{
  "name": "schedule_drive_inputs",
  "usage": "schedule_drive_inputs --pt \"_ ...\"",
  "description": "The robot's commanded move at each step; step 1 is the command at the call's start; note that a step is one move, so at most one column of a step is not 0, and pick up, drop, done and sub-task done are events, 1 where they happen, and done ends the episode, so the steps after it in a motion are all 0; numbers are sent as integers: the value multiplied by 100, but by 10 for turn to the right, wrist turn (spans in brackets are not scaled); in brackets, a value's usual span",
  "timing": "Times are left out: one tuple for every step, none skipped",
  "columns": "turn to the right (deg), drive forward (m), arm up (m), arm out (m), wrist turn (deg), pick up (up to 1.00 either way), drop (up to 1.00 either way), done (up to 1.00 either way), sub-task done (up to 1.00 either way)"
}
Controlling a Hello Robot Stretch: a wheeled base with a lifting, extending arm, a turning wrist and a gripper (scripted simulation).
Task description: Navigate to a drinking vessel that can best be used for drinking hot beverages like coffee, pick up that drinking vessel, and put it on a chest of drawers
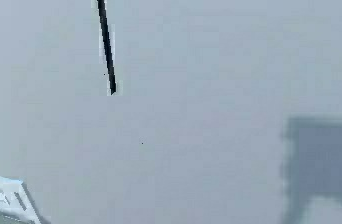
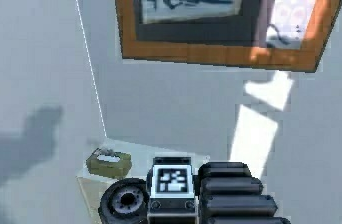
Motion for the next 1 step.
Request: schedule_drive_inputs --pt "-450 0 0 0 0 0 0 0 0"
